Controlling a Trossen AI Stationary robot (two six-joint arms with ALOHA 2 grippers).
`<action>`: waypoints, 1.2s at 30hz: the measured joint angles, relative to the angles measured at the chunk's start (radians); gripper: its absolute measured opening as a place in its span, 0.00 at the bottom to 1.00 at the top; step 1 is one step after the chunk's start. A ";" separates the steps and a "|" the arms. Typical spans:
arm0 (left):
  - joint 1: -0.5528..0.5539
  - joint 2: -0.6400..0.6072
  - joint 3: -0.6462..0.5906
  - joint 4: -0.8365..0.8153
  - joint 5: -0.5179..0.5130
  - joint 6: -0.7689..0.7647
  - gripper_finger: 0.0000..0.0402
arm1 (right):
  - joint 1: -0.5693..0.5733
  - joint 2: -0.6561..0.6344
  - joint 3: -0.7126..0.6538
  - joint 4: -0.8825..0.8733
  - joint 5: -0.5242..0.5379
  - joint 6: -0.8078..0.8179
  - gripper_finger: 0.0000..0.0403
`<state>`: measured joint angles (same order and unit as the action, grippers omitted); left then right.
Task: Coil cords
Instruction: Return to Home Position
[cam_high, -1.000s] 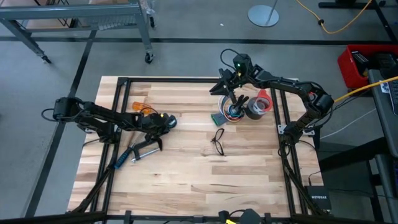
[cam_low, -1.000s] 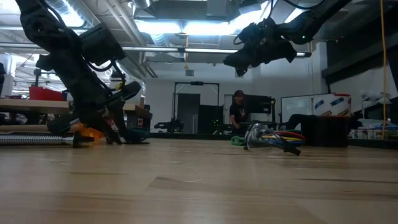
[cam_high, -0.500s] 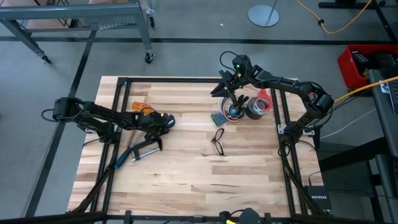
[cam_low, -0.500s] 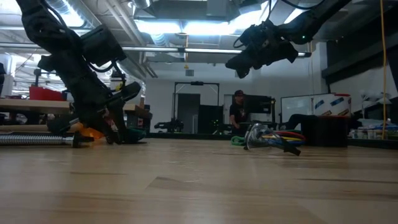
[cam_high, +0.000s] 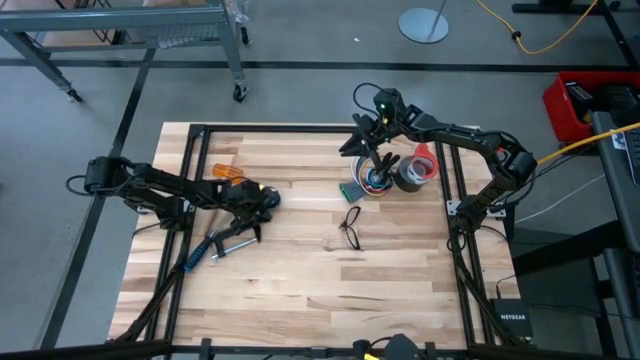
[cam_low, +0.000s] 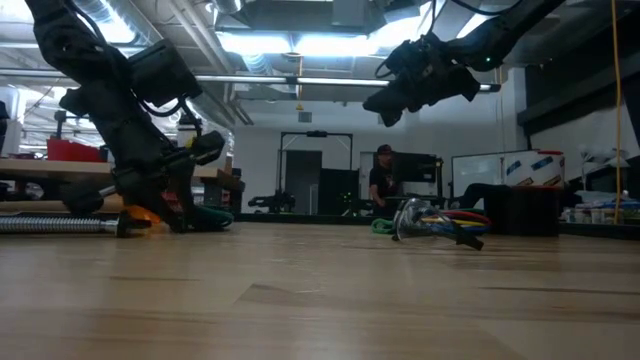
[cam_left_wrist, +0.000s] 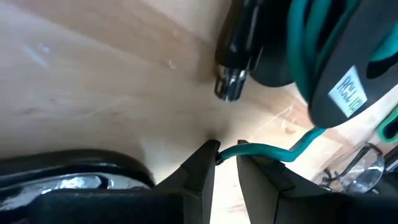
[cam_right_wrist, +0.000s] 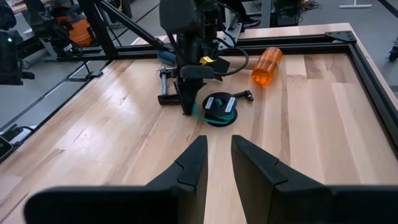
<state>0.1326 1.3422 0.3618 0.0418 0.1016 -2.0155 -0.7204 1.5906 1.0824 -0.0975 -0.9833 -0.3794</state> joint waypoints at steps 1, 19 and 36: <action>0.000 0.000 0.000 0.000 0.005 0.000 0.16 | 0.000 0.000 0.000 -0.004 0.000 -0.008 0.19; -0.002 0.002 0.000 0.026 0.017 0.211 0.24 | 0.000 0.000 0.000 -0.012 0.000 -0.020 0.19; -0.003 0.004 -0.004 0.101 0.300 0.234 0.32 | 0.000 0.000 0.000 -0.020 0.059 -0.021 0.19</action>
<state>0.1291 1.3460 0.3580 0.1425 0.4020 -1.7817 -0.7204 1.5906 1.0824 -0.1177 -0.9245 -0.4004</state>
